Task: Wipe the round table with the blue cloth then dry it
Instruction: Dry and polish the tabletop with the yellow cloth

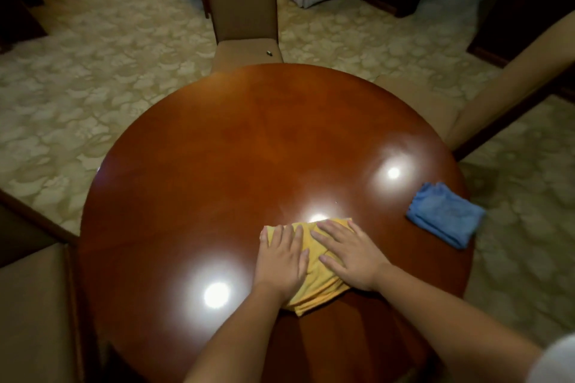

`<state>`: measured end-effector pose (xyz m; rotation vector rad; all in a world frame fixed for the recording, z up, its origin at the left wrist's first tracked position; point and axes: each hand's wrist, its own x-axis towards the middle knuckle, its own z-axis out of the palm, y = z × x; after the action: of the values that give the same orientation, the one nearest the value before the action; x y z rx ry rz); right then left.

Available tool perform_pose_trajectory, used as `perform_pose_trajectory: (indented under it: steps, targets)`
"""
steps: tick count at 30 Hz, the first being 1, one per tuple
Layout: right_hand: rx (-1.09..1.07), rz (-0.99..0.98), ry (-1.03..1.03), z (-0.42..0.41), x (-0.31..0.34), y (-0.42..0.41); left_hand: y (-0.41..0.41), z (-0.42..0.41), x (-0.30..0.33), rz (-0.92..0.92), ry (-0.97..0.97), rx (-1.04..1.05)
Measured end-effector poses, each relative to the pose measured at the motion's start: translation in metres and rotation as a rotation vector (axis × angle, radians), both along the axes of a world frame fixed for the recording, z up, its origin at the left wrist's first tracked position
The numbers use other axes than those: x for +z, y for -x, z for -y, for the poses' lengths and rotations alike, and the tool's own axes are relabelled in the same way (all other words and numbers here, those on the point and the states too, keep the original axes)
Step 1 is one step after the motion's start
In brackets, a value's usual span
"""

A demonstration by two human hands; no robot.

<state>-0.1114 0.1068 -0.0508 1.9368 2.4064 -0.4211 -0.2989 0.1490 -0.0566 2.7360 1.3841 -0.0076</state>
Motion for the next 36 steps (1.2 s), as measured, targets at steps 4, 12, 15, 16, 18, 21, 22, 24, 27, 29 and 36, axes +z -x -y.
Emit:
perform_pose_trajectory:
  steps: [4,12,15,16,18,21,22,24,27,29,36]
  targets:
    - [-0.084,-0.012,-0.075,0.032,-0.003,-0.011,-0.015,0.01,0.002,0.023,0.014,-0.087]
    - [-0.208,-0.038,-0.151,0.09,0.001,-0.055,-0.066,0.045,0.009,0.05,0.046,-0.203]
    - [-0.217,-0.029,-0.154,0.101,0.001,-0.07,-0.082,0.052,0.013,0.031,0.062,-0.197]
    - [-0.215,-0.03,-0.172,0.101,0.0,-0.072,-0.086,0.053,0.015,0.02,0.067,-0.186]
    - [-0.209,-0.03,-0.208,0.097,-0.003,-0.073,-0.091,0.05,0.017,-0.018,0.084,-0.182]
    - [-0.144,-0.027,-0.247,0.079,-0.007,-0.074,-0.094,0.038,0.013,0.017,0.025,-0.204]
    - [-0.103,-0.024,-0.255,0.07,-0.008,-0.078,-0.095,0.033,0.012,0.039,0.02,-0.197]
    - [-0.008,-0.028,-0.272,0.051,-0.012,-0.086,-0.097,0.026,0.009,0.099,0.007,-0.147]
    - [0.13,-0.088,-0.298,0.025,-0.018,-0.101,-0.104,0.016,0.003,0.174,-0.041,-0.086]
    - [0.193,-0.129,-0.299,0.009,-0.019,-0.107,-0.108,0.011,0.001,0.163,-0.055,-0.03]
    - [0.473,-0.179,-0.343,-0.049,-0.022,-0.123,-0.127,0.007,0.009,0.017,-0.067,0.276]
